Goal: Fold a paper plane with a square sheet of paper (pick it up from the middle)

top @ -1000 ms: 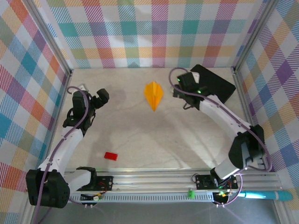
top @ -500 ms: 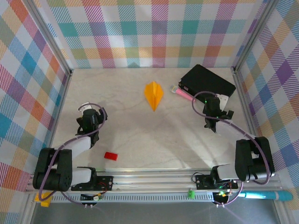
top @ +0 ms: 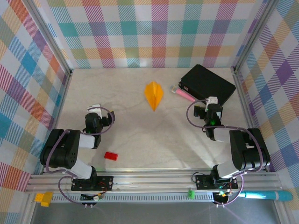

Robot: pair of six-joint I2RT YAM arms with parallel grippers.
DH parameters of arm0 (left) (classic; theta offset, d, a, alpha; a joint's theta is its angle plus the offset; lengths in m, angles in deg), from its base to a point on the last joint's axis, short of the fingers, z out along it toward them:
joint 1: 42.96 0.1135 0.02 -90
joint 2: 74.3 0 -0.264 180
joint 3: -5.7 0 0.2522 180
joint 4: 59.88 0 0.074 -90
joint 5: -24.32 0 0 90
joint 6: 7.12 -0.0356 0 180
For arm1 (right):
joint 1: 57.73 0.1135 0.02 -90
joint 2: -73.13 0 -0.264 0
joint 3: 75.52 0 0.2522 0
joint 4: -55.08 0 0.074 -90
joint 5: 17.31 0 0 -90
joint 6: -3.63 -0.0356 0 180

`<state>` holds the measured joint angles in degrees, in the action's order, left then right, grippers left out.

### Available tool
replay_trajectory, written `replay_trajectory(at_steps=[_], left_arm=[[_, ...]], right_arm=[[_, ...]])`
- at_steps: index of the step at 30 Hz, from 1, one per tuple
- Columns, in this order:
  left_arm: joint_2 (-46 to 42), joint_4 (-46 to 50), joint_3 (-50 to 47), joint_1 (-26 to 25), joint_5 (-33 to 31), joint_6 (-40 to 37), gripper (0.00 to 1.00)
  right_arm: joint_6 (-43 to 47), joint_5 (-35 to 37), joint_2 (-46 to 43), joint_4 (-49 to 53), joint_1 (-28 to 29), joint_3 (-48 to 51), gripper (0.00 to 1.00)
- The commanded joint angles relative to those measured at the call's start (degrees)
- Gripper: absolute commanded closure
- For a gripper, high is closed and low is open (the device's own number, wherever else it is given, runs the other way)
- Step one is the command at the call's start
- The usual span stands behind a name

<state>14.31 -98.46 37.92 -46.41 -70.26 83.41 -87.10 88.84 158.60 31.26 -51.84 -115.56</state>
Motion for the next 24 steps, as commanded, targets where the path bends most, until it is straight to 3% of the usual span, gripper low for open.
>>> replay_trajectory(at_steps=[1,9,24], left_arm=[[2.3,-5.5,1.2,1.0,4.1,-2.1,0.00],[2.3,-0.4,3.7,1.1,1.3,-1.2,0.00],[2.3,2.2,5.1,0.3,2.1,-2.6,0.00]], right_arm=[[1.5,-9.1,0.3,-5.2,-1.8,0.7,0.01],[1.5,-17.6,2.0,-8.7,-4.4,2.2,0.01],[0.1,-16.5,3.0,-9.7,-5.2,2.3,0.01]])
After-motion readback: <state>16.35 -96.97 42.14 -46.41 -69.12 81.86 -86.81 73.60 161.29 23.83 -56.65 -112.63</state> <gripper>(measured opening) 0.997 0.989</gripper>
